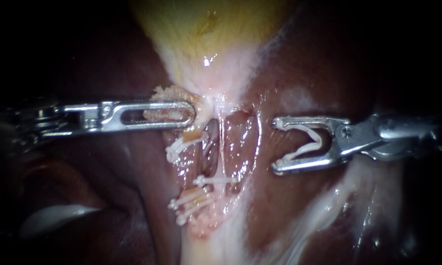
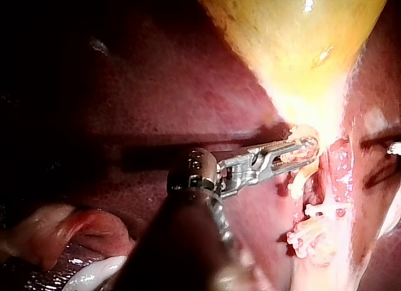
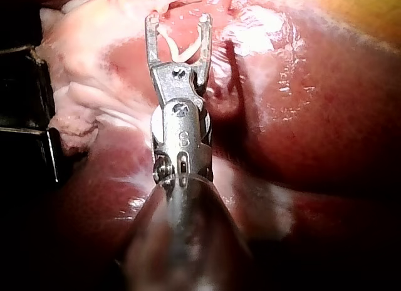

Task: Clipping second clip right tube

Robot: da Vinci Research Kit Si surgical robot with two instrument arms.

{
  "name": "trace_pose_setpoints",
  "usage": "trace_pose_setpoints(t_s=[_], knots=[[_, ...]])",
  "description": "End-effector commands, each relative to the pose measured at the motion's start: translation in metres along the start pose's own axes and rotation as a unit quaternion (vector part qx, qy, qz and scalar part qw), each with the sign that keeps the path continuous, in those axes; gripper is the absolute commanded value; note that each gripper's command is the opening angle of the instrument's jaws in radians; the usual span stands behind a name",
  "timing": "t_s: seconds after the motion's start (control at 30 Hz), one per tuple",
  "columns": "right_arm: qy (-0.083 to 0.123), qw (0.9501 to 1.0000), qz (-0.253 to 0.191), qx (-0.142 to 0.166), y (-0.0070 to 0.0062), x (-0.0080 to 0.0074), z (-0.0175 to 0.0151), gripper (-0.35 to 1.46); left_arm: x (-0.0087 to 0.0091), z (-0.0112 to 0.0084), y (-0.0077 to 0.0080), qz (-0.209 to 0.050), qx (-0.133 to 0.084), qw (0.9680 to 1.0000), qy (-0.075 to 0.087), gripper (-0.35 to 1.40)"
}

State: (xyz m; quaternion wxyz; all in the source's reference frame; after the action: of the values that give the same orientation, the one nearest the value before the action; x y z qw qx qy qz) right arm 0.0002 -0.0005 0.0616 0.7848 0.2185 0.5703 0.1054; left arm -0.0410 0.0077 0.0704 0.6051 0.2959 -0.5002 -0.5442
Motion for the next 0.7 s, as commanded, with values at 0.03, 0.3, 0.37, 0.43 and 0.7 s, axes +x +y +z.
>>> trace_pose_setpoints(t_s=[0.03, 0.3, 0.37, 0.43, 0.7], knots=[[0.0, 1.0, 0.0, 0.0, 0.0, 0.0, 0.0, 0.5, -0.0001, -0.0001, 0.0, 0.0, 0.0, 1.0, 0.0, -0.28], [0.0, 1.0, 0.0, 0.001, -0.0001, 0.0001, 0.0, 0.5, -0.0022, -0.0024, -0.0005, -0.006, -0.001, 1.0, 0.002, -0.28], [0.0, 1.0, 0.0, 0.001, -0.0002, 0.0001, 0.0, 0.5, -0.0032, -0.0035, -0.0008, -0.009, -0.003, 1.0, -0.002, -0.28], [0.0, 1.0, 0.0, 0.001, -0.0002, 0.0001, 0.0, 0.5, -0.0041, -0.0047, -0.0012, -0.012, -0.005, 0.9999, -0.01, -0.28], [0.0, 1.0, 0.0, 0.0, -0.0004, 0.0003, 0.0002, 0.5, -0.0058, -0.0072, -0.0023, -0.008, -0.004, 0.9997, -0.024, -0.28]])
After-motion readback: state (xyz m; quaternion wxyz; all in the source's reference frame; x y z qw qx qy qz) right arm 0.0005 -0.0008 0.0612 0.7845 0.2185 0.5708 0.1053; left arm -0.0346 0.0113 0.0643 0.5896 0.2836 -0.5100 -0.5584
